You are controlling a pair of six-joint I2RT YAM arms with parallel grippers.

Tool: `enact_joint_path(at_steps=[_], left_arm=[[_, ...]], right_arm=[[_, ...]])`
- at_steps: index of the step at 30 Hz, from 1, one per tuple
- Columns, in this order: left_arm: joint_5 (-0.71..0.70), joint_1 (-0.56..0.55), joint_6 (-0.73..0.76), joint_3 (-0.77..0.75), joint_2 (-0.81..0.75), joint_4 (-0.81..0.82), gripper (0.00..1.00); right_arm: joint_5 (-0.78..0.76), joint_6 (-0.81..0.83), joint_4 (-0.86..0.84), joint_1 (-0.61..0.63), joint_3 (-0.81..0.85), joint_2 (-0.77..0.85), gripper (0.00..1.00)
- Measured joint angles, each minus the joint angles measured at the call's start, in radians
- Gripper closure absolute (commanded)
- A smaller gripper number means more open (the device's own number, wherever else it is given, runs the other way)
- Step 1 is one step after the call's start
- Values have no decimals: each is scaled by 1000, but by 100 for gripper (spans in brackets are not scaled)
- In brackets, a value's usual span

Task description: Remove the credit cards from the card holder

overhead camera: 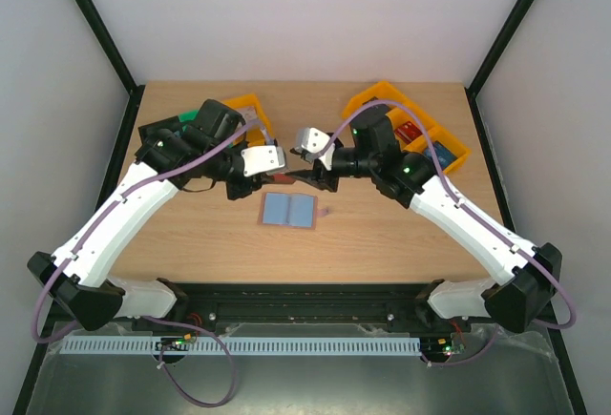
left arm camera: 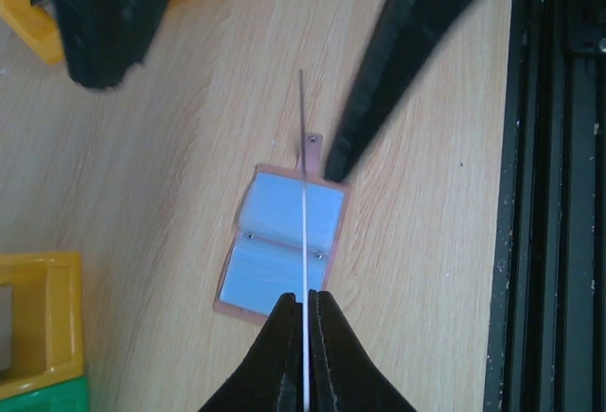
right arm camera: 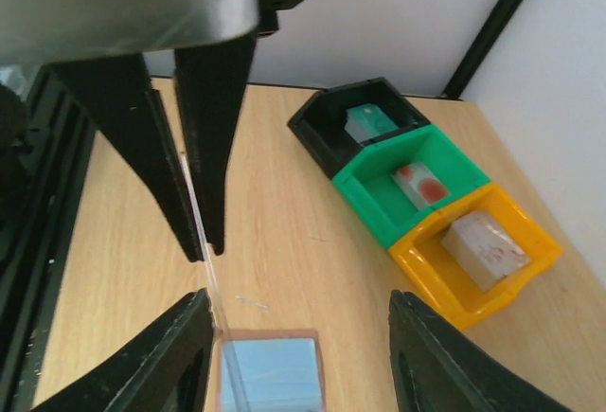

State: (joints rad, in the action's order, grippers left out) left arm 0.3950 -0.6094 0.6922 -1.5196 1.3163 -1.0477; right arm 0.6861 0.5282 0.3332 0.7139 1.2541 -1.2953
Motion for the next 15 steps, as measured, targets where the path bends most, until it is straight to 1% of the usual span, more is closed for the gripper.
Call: enact_joint_path(at_steps=[2, 8, 9, 14, 15], left_arm=[[8, -1, 0, 0, 0, -5, 98], [25, -2, 0, 0, 0, 8, 98], [25, -2, 0, 0, 0, 8, 98], [39, -2, 0, 0, 0, 9, 98], [42, -2, 0, 0, 0, 9, 98]], right_arm=[[34, 6, 23, 0, 6, -3, 52], [78, 5, 58, 7, 15, -22, 54], [86, 9, 72, 6, 17, -23, 56], [77, 10, 93, 9, 30, -28, 82], [65, 5, 92, 10, 30, -29, 85]])
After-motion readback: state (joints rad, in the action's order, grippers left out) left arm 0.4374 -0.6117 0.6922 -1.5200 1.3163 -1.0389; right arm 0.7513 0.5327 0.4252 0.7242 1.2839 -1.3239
